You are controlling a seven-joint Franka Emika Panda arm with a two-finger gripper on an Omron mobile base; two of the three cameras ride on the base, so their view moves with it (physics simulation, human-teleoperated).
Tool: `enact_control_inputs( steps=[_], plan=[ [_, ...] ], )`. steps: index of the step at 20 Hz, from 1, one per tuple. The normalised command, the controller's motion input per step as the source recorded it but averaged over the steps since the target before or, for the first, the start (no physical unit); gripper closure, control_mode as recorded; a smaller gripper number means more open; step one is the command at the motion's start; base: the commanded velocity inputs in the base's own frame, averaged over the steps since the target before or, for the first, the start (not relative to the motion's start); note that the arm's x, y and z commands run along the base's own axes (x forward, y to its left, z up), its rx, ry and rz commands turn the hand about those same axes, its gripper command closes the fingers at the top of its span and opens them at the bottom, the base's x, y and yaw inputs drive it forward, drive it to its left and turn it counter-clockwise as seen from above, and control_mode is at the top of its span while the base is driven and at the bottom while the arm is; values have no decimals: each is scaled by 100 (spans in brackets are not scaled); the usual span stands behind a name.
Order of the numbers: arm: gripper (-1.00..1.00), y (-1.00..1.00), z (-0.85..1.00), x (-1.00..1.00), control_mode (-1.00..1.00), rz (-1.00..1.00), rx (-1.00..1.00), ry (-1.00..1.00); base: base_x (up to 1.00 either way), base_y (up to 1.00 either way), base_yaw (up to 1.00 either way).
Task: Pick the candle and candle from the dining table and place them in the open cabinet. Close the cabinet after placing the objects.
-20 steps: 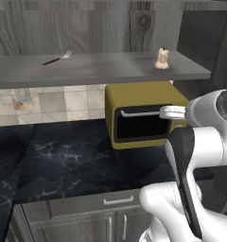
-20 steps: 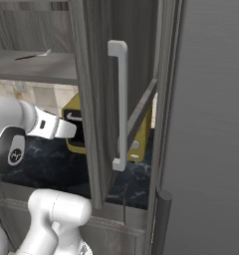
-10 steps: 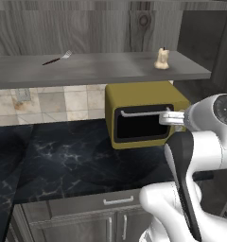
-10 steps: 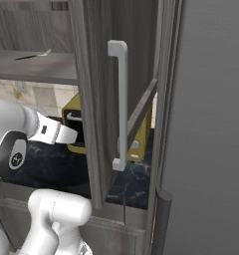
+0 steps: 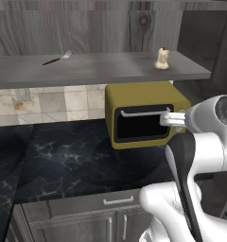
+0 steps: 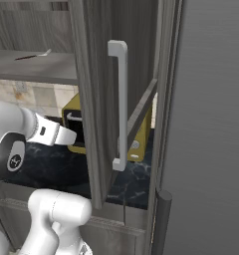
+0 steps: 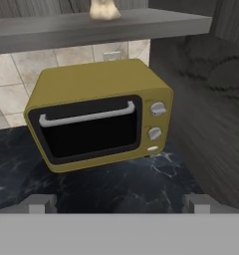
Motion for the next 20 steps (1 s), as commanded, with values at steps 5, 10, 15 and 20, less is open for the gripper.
enact_control_inputs(
  steps=[5, 10, 15, 20],
  plan=[
    [-100, 0, 0, -16, 100, 0, 0, 0, -6, 0, 0],
    [-100, 0, 0, 0, 100, 0, 0, 0, -45, 0, 0],
    [-100, 0, 0, 0, 100, 0, 0, 0, -48, 0, 0],
    [-100, 0, 0, 0, 100, 0, 0, 0, -47, -1, -1]
  ],
)
